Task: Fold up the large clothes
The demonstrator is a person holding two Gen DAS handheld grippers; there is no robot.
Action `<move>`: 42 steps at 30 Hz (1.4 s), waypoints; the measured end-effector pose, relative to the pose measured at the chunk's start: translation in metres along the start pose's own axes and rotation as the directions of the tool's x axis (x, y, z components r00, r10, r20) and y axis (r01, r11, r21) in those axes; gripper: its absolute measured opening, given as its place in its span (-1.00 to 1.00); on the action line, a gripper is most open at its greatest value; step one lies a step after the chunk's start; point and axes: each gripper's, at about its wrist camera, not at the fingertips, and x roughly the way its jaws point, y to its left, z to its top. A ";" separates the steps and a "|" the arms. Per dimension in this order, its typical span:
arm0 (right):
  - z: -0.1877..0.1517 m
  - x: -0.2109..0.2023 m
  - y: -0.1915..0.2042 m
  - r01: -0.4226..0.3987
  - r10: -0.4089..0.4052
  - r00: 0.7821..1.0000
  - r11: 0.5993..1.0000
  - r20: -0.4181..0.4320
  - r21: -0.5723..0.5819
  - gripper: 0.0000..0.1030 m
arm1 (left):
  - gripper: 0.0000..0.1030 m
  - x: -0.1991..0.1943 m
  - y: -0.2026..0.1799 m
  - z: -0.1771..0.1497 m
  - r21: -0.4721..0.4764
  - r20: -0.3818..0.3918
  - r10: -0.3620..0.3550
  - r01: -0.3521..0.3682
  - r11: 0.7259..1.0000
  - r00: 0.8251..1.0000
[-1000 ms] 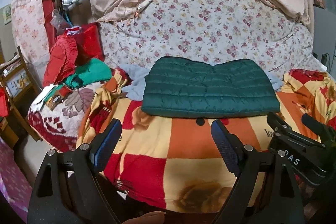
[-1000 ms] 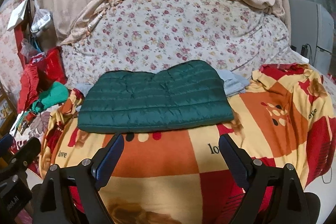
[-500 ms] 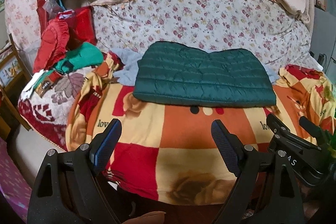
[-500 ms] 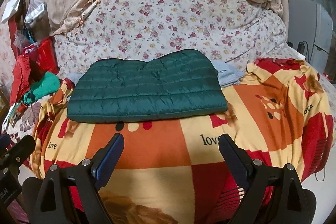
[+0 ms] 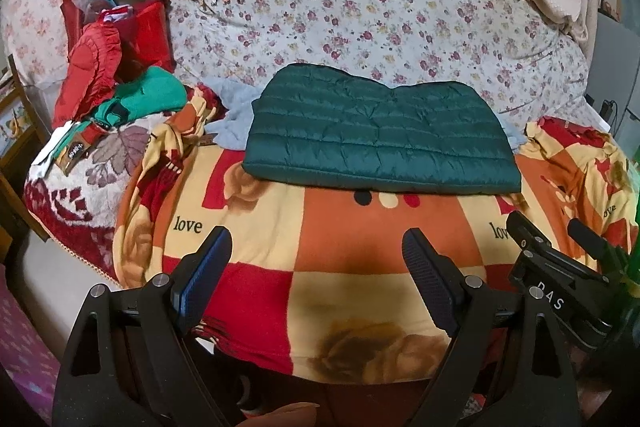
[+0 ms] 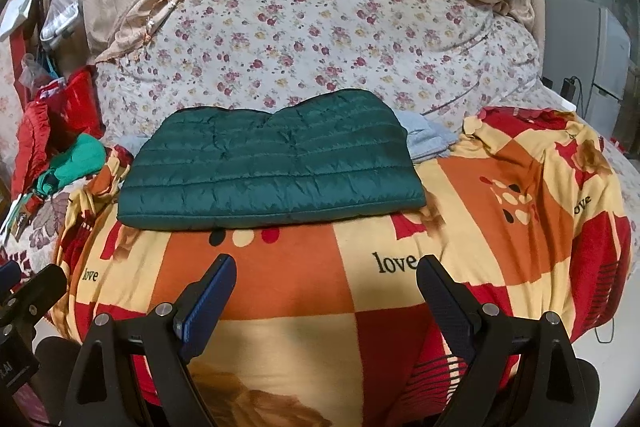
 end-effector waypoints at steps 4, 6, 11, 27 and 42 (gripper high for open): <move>0.000 0.001 -0.001 0.001 -0.001 1.000 1.000 -0.001 0.000 0.76 | 0.69 0.001 -0.002 -0.001 0.007 -0.007 -0.005 0.005 1.000 1.000; 0.000 0.000 0.000 0.001 -0.001 1.000 1.000 -0.001 0.001 0.76 | 0.69 0.002 -0.003 -0.001 0.010 -0.011 -0.008 0.008 1.000 1.000; -0.001 0.002 -0.003 0.005 -0.004 1.000 1.000 -0.004 0.008 0.76 | 0.69 0.004 -0.005 -0.001 0.017 -0.016 -0.010 0.011 1.000 1.000; -0.001 0.005 -0.009 0.013 -0.013 1.000 1.000 -0.007 0.016 0.76 | 0.69 0.008 -0.008 -0.003 0.025 -0.024 -0.022 0.023 0.999 0.999; -0.001 0.007 -0.014 0.026 -0.025 1.000 0.999 -0.013 0.033 0.76 | 0.69 0.008 -0.009 -0.004 0.029 -0.029 -0.027 0.028 0.999 0.999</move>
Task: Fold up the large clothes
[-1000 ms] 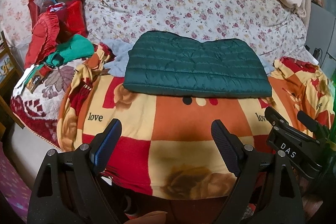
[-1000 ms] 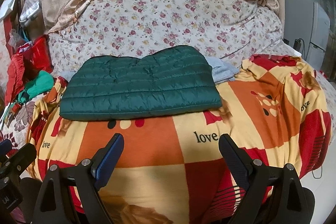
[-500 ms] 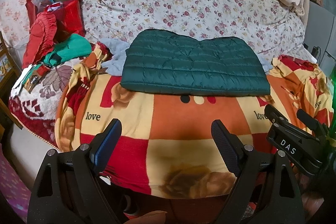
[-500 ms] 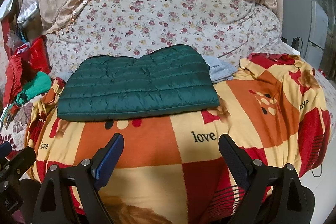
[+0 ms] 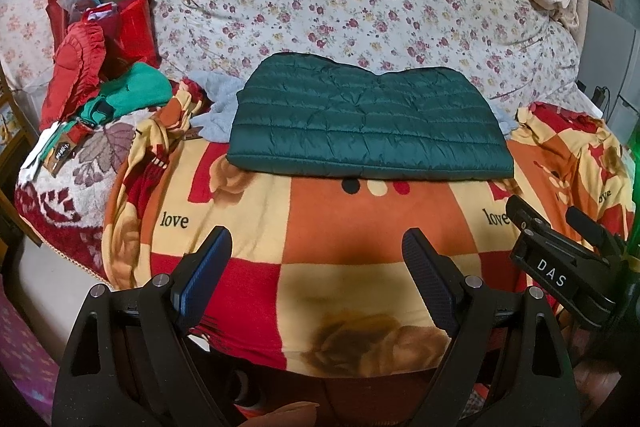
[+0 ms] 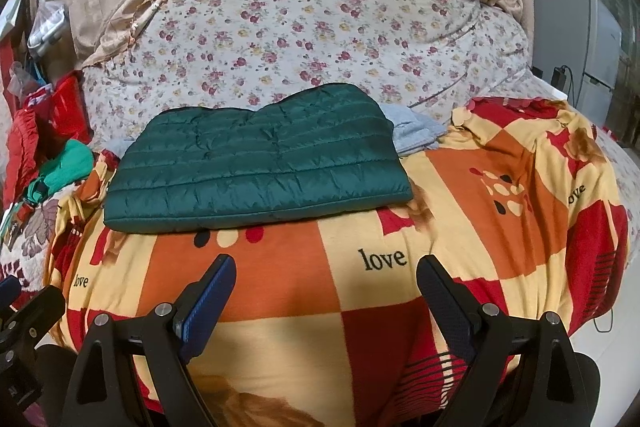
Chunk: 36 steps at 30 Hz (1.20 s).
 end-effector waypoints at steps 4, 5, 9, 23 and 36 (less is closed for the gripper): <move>0.000 0.000 -0.001 0.001 -0.001 1.000 1.000 0.002 0.001 0.76 | 0.69 0.000 0.000 0.000 0.002 -0.001 -0.001 0.001 1.000 1.000; 0.000 0.000 -0.001 0.002 -0.002 1.000 1.000 0.002 0.001 0.76 | 0.69 0.000 0.000 0.000 0.002 -0.002 -0.003 0.003 1.000 1.000; 0.000 0.000 -0.003 0.006 -0.006 1.000 1.000 0.002 0.005 0.76 | 0.69 0.001 -0.002 -0.001 0.004 -0.002 -0.005 0.005 1.000 1.000; 0.000 0.001 -0.004 0.010 -0.010 1.000 1.000 -0.001 0.011 0.76 | 0.69 0.002 -0.007 -0.004 0.009 -0.007 -0.013 0.013 1.000 1.000; -0.001 0.004 -0.007 0.019 -0.019 1.000 1.000 -0.003 0.020 0.76 | 0.69 0.004 -0.007 -0.004 0.011 -0.019 -0.049 0.049 0.999 0.999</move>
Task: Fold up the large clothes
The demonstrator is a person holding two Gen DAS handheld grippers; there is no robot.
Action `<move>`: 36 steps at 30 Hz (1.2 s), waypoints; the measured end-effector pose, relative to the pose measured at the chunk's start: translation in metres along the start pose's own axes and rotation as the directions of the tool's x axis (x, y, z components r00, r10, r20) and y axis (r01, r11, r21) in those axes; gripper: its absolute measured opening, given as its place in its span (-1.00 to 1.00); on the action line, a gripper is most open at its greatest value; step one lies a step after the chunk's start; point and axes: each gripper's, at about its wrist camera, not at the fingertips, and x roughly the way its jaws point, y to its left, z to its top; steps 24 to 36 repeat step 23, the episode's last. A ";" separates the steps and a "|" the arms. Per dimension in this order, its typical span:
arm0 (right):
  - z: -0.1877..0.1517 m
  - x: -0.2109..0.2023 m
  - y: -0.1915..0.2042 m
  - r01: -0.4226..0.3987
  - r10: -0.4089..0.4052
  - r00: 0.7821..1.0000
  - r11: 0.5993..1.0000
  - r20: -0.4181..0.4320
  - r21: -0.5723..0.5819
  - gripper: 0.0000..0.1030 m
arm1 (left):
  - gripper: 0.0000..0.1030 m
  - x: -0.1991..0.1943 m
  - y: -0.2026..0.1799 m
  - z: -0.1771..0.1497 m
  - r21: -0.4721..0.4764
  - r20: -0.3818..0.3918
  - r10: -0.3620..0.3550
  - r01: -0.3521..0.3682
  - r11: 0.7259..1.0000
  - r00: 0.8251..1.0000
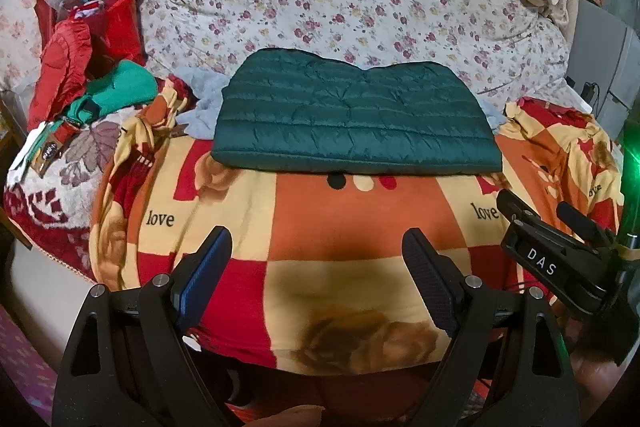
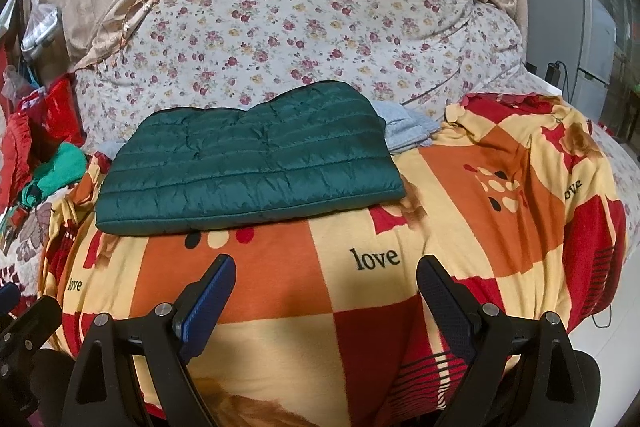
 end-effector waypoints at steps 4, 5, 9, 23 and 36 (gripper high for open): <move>0.000 0.001 -0.002 0.005 -0.005 1.000 1.000 0.000 0.007 0.76 | 0.69 0.001 0.000 0.000 0.006 -0.004 0.000 0.000 1.000 1.000; 0.000 0.001 -0.003 0.006 -0.006 1.000 1.000 0.000 0.008 0.76 | 0.69 0.001 -0.001 0.000 0.008 -0.003 0.000 0.000 1.000 1.000; 0.000 0.002 -0.002 0.006 -0.006 1.000 1.000 0.000 0.009 0.76 | 0.69 0.000 -0.003 -0.001 0.022 0.008 -0.006 0.006 1.000 1.000; -0.003 0.008 -0.007 0.019 -0.019 1.000 1.000 -0.013 0.022 0.76 | 0.69 0.005 -0.008 -0.004 0.076 0.042 0.071 -0.074 0.994 0.997; -0.003 0.008 -0.007 0.019 -0.019 1.000 1.000 -0.013 0.022 0.76 | 0.69 0.005 -0.008 -0.004 0.076 0.042 0.071 -0.074 0.994 0.997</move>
